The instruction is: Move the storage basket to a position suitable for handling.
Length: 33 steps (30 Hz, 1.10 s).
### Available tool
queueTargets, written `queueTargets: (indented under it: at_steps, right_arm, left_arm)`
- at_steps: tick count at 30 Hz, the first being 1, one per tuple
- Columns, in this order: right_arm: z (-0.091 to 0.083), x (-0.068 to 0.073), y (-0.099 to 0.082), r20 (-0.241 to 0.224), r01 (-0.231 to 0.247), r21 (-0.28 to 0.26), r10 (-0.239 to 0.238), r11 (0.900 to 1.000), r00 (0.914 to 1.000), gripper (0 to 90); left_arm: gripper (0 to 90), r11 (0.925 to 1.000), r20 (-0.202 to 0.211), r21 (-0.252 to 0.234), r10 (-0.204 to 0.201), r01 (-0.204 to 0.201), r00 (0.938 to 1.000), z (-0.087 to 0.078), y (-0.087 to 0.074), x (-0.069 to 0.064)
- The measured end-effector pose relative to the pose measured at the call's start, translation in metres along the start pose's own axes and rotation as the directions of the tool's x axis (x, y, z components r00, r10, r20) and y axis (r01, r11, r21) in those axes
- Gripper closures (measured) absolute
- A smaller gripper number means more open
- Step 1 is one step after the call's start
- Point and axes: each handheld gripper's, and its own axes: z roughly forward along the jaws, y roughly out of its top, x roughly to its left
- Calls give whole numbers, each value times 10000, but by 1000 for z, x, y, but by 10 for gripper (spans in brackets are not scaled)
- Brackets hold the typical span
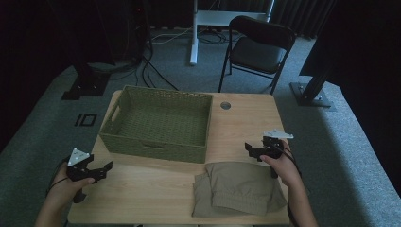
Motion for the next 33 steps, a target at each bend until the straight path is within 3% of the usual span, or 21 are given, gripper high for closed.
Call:
queueTargets:
  at_steps: [4, 14, 16, 24, 33]
  right_arm:
    - [1, 13, 6, -265, 125, -116, -128, 9999, 9996, 116]
    - [2, 48, 28, -949, 607, -438, -646, 9972, 9934, 138]
    - [2, 48, 28, -949, 607, -438, -646, 9972, 9934, 138]
    - [5, 72, 45, -1384, 767, -666, -853, 9948, 9867, 134]
    - [11, 94, 59, -1691, 1016, -856, -1149, 9911, 9789, 134]
  left_arm:
    - [162, 9997, -71, -80, 230, -231, 9997, -3, 8, -2]
    - [162, 9980, 165, -618, 173, -163, 9997, -5, 33, -2]
    - [162, 9977, 190, -646, 203, -190, 9996, -4, 35, -1]
    - [162, 9946, 213, -1040, 0, 23, 9998, 2, 54, 4]
    - [162, 9878, 10, -1557, 44, -41, 10000, 9, 79, 11]
